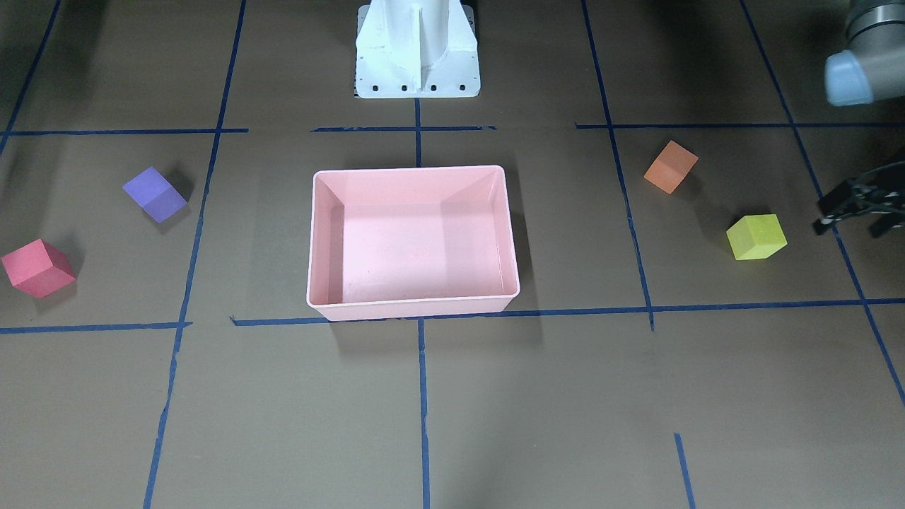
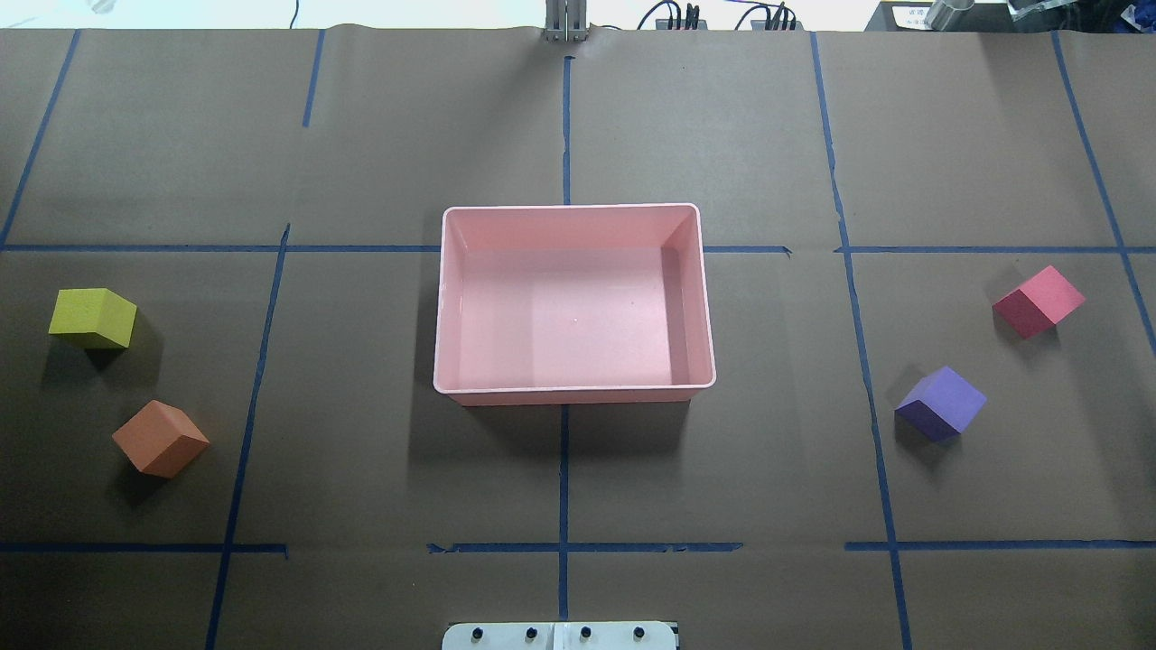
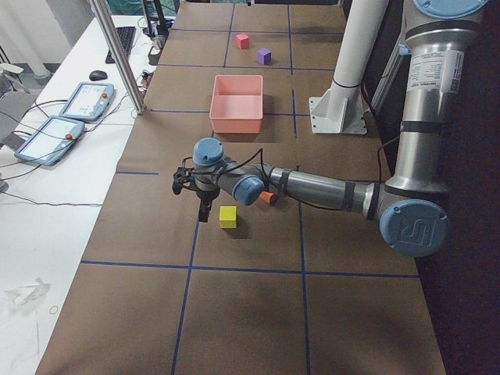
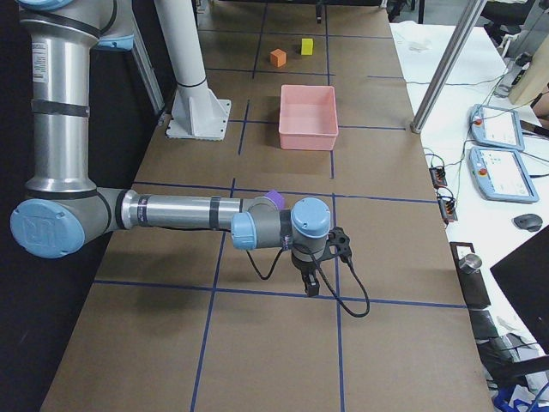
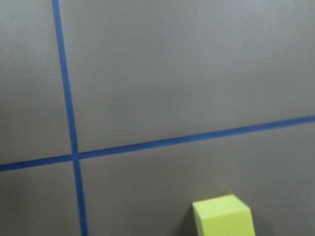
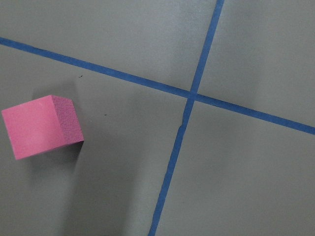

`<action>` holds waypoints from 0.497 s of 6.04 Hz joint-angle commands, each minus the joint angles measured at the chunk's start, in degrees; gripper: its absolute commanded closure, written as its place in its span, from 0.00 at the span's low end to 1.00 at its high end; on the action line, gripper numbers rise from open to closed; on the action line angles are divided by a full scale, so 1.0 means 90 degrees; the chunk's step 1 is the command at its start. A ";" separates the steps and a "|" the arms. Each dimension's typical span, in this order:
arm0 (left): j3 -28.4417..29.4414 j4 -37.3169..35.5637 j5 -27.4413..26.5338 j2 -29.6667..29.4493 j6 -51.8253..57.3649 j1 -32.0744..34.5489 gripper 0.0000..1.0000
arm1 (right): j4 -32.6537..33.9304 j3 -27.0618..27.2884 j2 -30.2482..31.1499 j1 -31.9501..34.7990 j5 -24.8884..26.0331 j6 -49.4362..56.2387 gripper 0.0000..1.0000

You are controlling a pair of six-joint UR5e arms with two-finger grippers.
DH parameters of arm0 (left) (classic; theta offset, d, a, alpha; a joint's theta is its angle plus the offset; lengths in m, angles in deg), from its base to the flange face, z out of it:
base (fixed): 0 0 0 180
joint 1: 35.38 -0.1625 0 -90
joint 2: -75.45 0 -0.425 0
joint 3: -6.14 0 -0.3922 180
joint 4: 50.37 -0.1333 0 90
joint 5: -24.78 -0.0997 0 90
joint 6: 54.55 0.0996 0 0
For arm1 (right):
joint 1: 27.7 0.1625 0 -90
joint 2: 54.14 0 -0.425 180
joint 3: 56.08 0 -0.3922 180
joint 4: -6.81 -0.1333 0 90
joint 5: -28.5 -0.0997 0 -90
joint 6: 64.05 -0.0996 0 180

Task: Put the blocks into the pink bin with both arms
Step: 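Lower the left gripper onto the yellow-green cube and grasp it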

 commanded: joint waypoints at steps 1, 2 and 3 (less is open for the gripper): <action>0.0185 0.0488 -0.0299 0.0053 -0.0727 -0.0646 0.00 | 0.0000 -0.0025 -0.0012 -0.0001 0.0002 0.0000 0.00; 0.0321 0.0488 -0.0309 0.0053 -0.0708 -0.0793 0.00 | 0.0000 -0.0025 -0.0012 -0.0001 0.0002 0.0000 0.00; 0.0390 0.0488 -0.0309 0.0053 -0.0717 -0.0901 0.00 | 0.0000 -0.0054 -0.0012 -0.0001 0.0002 0.0000 0.00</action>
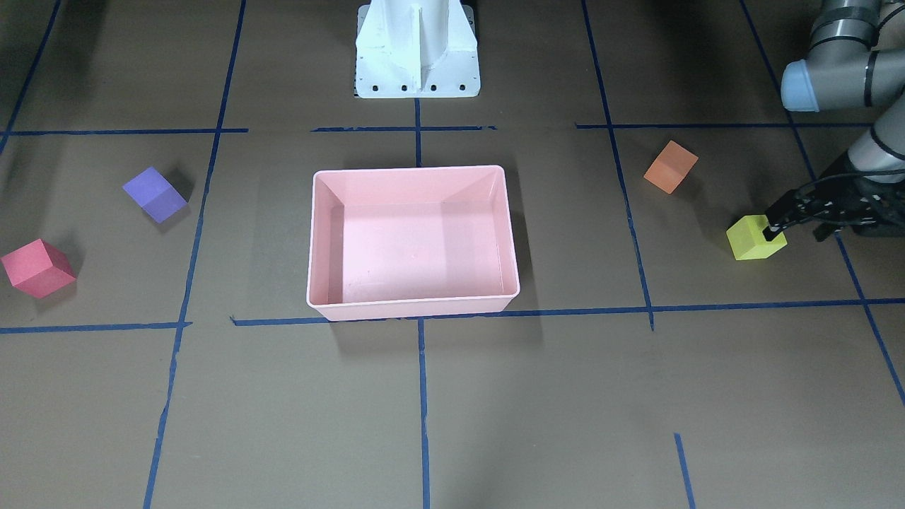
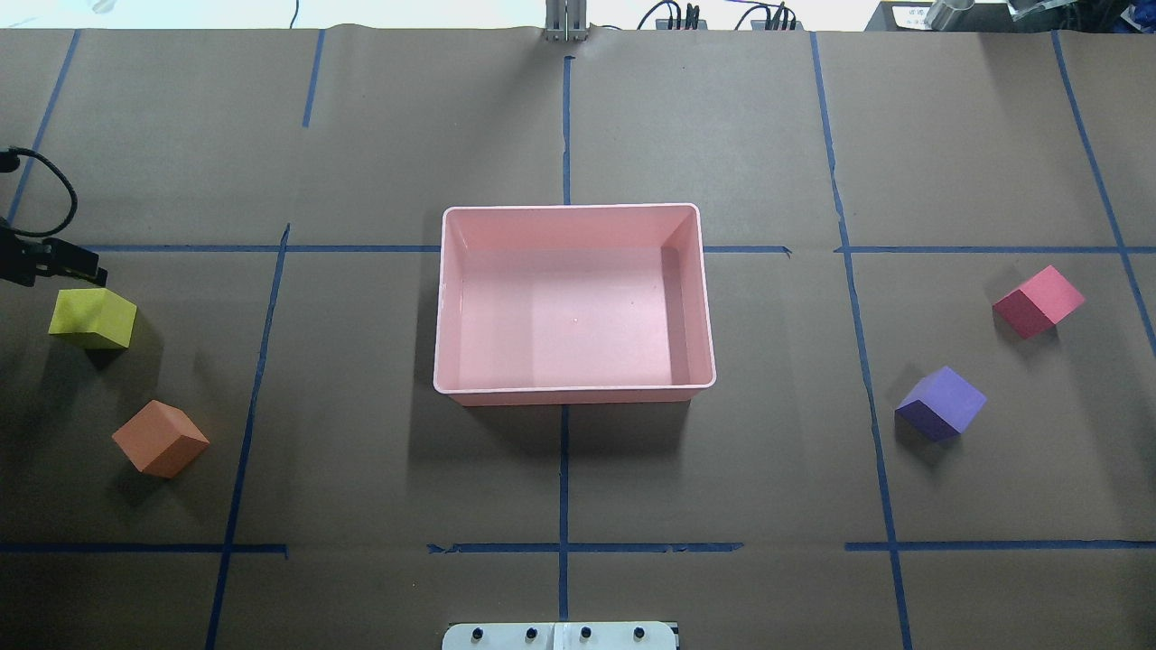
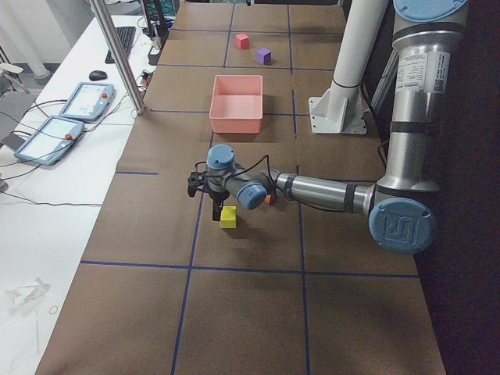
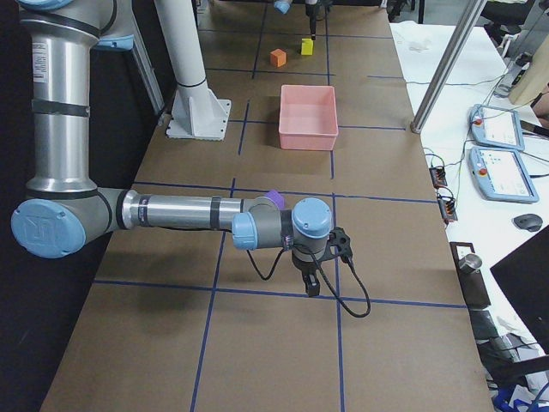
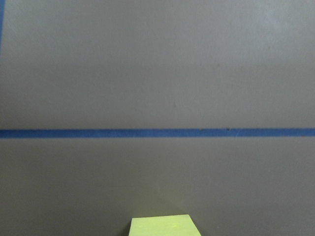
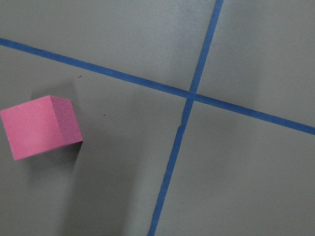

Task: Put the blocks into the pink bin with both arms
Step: 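Lower the left gripper onto the yellow-green cube and grasp it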

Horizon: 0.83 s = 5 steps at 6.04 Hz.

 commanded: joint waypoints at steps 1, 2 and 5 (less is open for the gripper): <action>0.0202 0.0010 -0.0010 -0.0008 0.0003 -0.0241 0.00 | 0.0000 -0.0020 0.0000 0.0000 0.0000 0.0000 0.00; 0.0348 0.0010 -0.0010 -0.0018 0.0013 -0.0446 0.00 | 0.0000 -0.0020 0.0000 0.0000 0.0000 0.0000 0.00; 0.0526 0.0174 -0.0039 -0.0145 0.0042 -0.0819 0.68 | 0.0000 -0.0069 -0.0010 -0.0010 0.0000 0.0000 0.00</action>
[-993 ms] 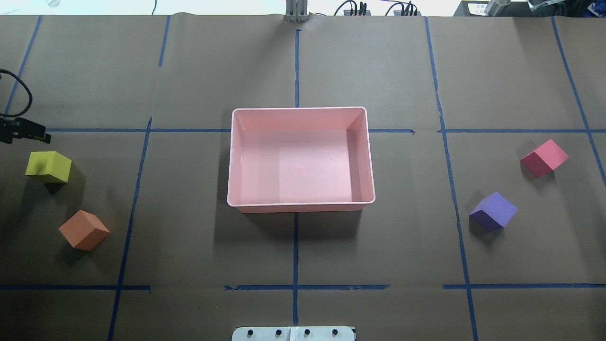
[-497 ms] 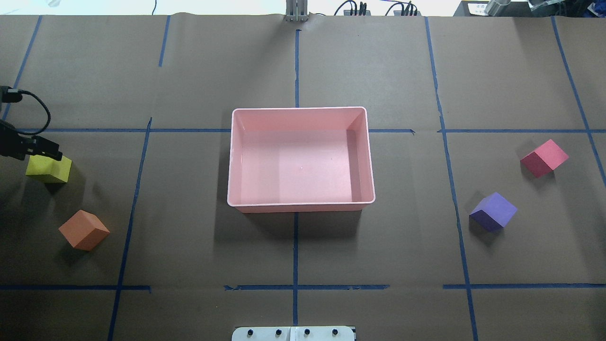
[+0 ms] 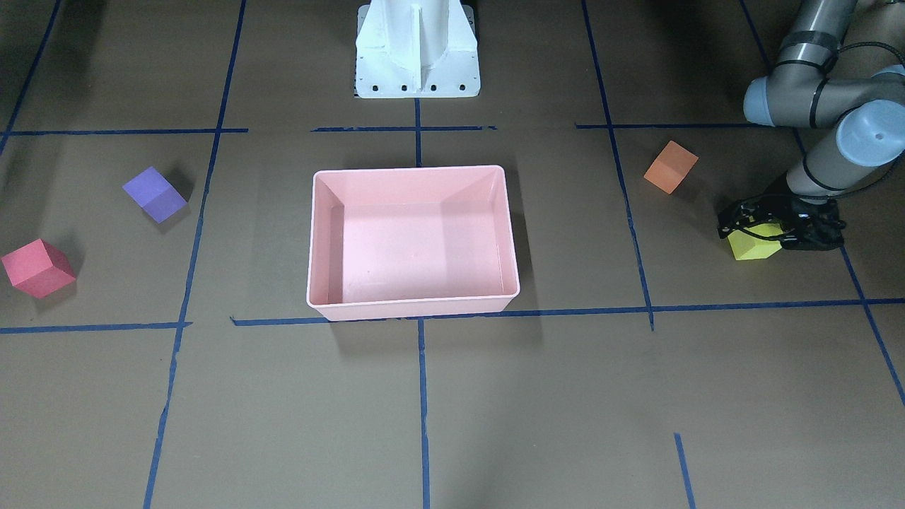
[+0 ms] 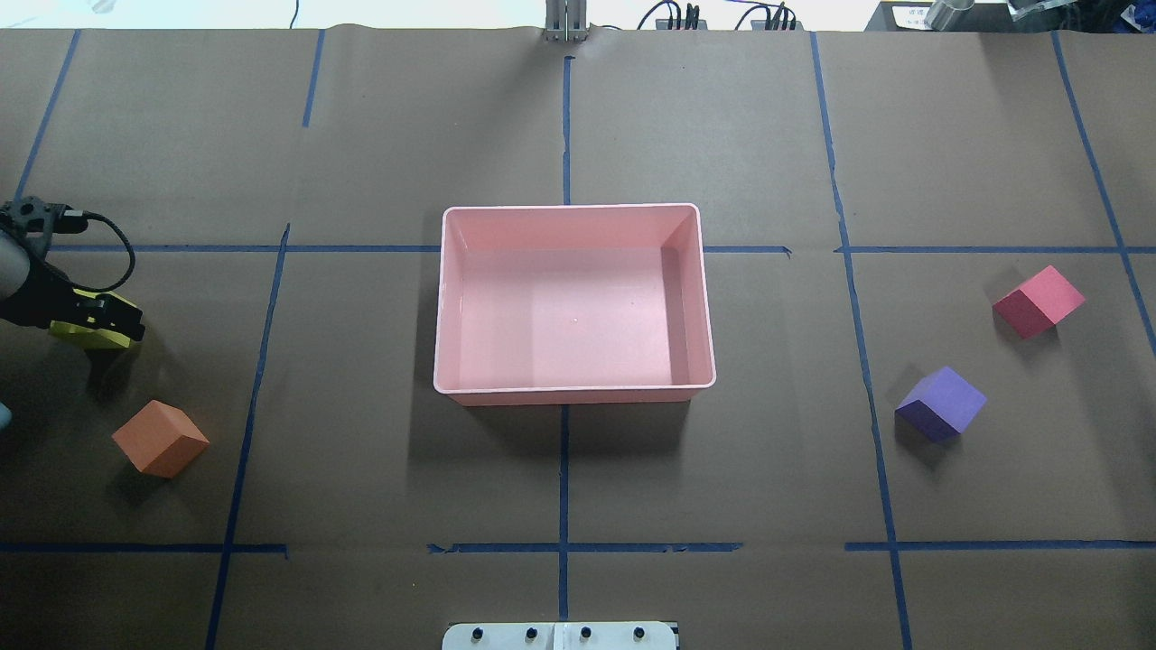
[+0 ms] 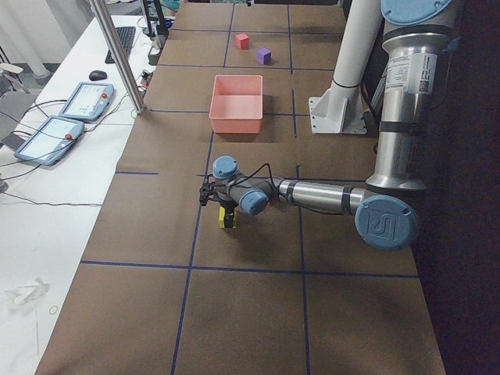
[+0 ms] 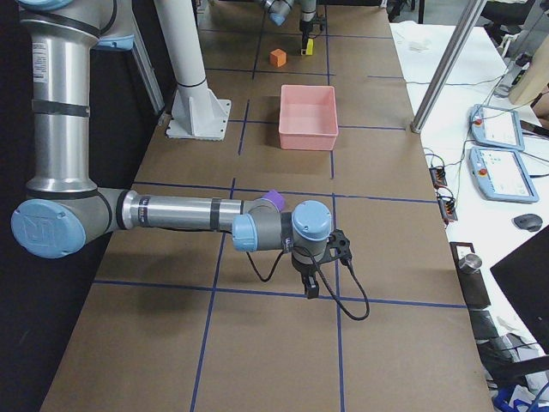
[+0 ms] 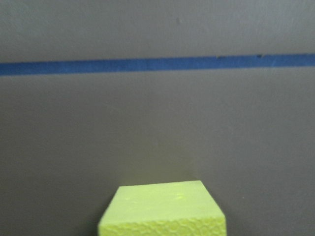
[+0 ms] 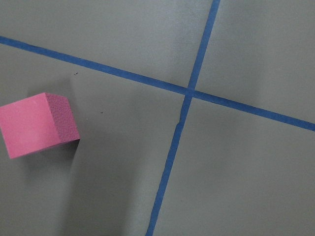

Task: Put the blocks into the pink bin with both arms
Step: 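Lower the left gripper onto the yellow-green cube and grasp it, then drop the yellow-green cube into the bin while the right gripper reaches out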

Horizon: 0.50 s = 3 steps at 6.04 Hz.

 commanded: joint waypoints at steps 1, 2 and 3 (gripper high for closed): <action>-0.0144 0.0011 0.0043 -0.0225 0.0005 -0.0019 0.88 | -0.0005 -0.0007 -0.0007 0.0006 -0.0005 0.0000 0.00; -0.0513 -0.0513 0.0294 -0.0343 -0.0005 0.0107 0.88 | -0.0005 -0.0007 -0.0016 0.0007 -0.0005 0.0000 0.00; -0.1155 -0.1649 0.0258 -0.0856 0.0005 0.0302 0.83 | 0.0005 -0.0007 -0.0017 0.0007 -0.0005 0.0000 0.00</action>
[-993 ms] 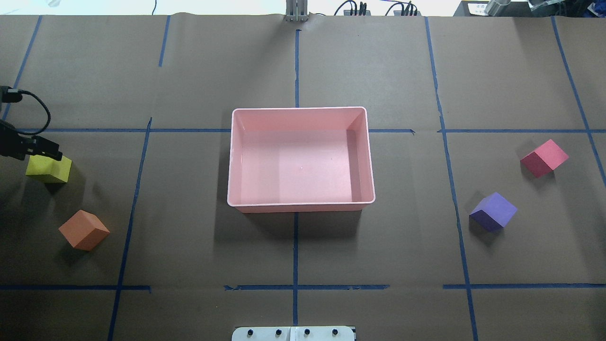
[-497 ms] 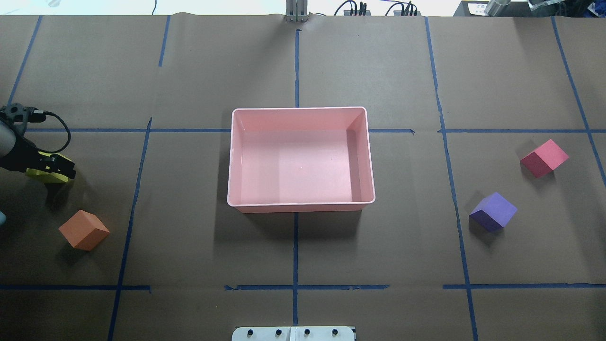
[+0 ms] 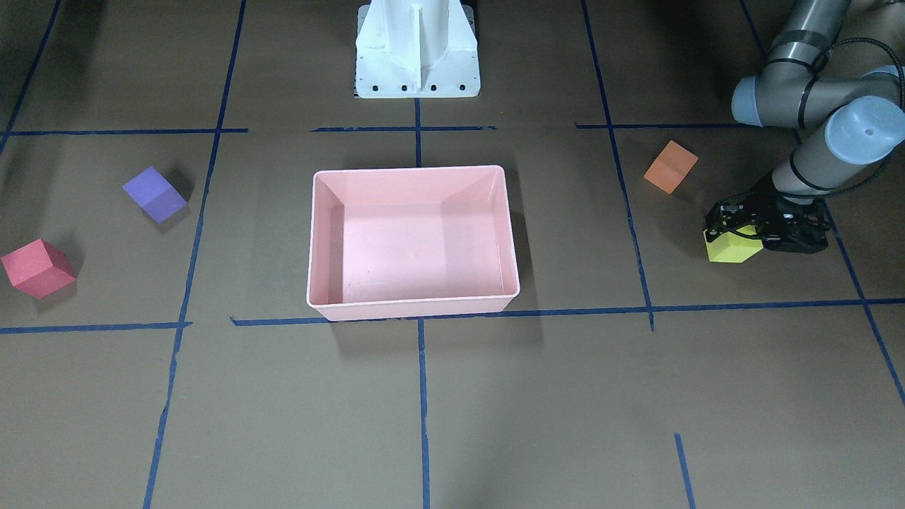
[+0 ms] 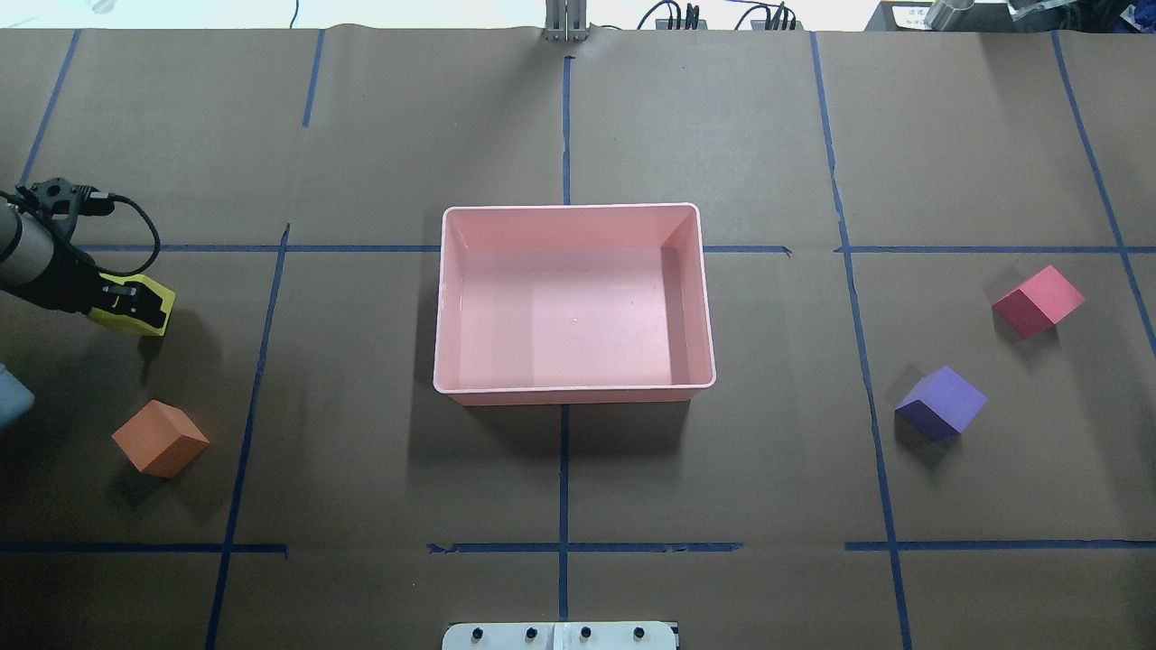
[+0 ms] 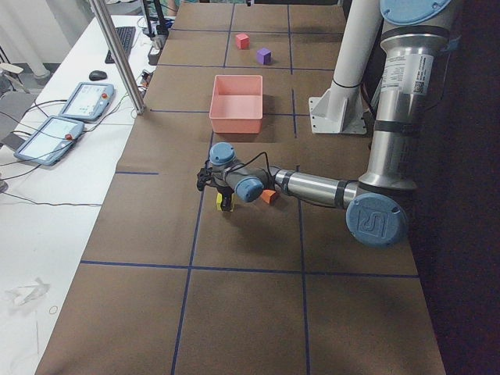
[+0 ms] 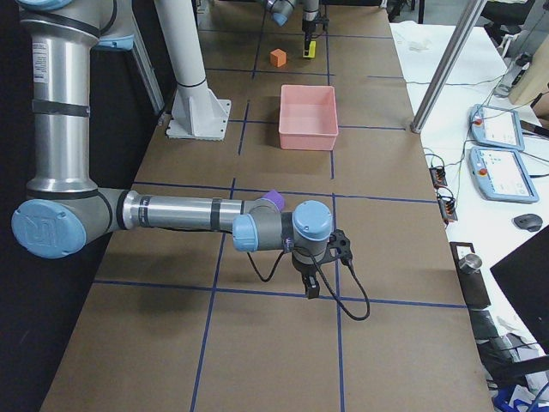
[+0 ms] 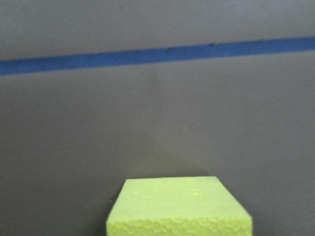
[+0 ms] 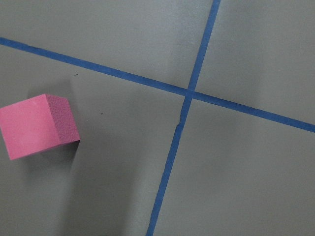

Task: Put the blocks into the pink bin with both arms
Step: 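Drop the yellow-green cube into the bin while the right gripper reaches out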

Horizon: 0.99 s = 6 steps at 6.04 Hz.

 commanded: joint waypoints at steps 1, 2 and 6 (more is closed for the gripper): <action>-0.1030 -0.2084 0.0017 -0.1128 -0.0005 0.0158 0.82 | -0.0003 0.0000 -0.0003 0.0001 -0.0001 -0.0010 0.00; -0.1073 -0.2956 0.0007 -0.1976 -0.0092 0.0090 0.78 | -0.0003 0.0000 -0.0003 0.0001 -0.0001 -0.0010 0.00; -0.0462 -0.3834 -0.0812 -0.4499 -0.2630 -0.1675 0.78 | -0.0013 0.0107 -0.0323 -0.0155 -0.0059 -0.0019 0.00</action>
